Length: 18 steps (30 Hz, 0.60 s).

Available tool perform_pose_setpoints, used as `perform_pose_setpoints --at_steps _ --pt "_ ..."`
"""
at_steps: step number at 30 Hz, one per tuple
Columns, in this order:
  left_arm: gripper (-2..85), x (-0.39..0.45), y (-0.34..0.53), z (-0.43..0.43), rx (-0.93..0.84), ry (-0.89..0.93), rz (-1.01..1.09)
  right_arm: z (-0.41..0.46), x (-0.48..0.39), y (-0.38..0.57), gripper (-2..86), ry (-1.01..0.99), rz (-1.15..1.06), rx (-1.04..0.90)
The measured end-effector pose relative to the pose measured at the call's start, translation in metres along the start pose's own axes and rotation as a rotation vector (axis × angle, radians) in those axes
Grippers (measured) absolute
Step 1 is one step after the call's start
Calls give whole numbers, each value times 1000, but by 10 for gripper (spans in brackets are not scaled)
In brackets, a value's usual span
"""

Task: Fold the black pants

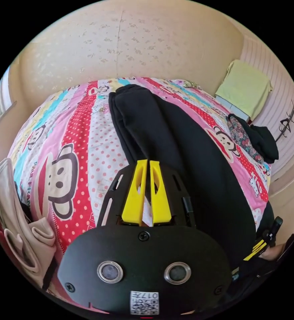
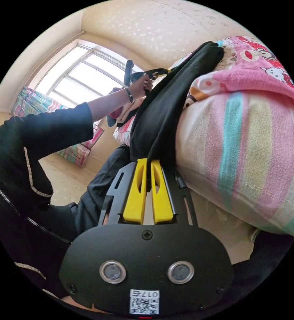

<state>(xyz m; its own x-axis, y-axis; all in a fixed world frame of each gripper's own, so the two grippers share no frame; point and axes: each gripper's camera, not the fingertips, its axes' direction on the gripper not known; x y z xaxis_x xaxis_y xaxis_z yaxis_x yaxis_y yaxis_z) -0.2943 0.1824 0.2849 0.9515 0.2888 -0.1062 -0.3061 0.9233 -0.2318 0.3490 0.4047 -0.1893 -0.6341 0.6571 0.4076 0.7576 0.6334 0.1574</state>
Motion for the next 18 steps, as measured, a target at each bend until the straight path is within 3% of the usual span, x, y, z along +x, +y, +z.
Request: perform_pose_setpoints --at_steps 5,10,13,18 --pt "-3 1 6 23 -172 -107 -19 7 1 -1 23 55 15 -11" --pt "-6 10 25 -26 -22 -29 -88 9 0 0 23 57 17 -9" --pt "-8 55 52 -62 67 147 53 11 4 1 24 34 37 -4" --pt "-9 139 121 -66 2 314 302 15 -5 2 26 106 2 -1"
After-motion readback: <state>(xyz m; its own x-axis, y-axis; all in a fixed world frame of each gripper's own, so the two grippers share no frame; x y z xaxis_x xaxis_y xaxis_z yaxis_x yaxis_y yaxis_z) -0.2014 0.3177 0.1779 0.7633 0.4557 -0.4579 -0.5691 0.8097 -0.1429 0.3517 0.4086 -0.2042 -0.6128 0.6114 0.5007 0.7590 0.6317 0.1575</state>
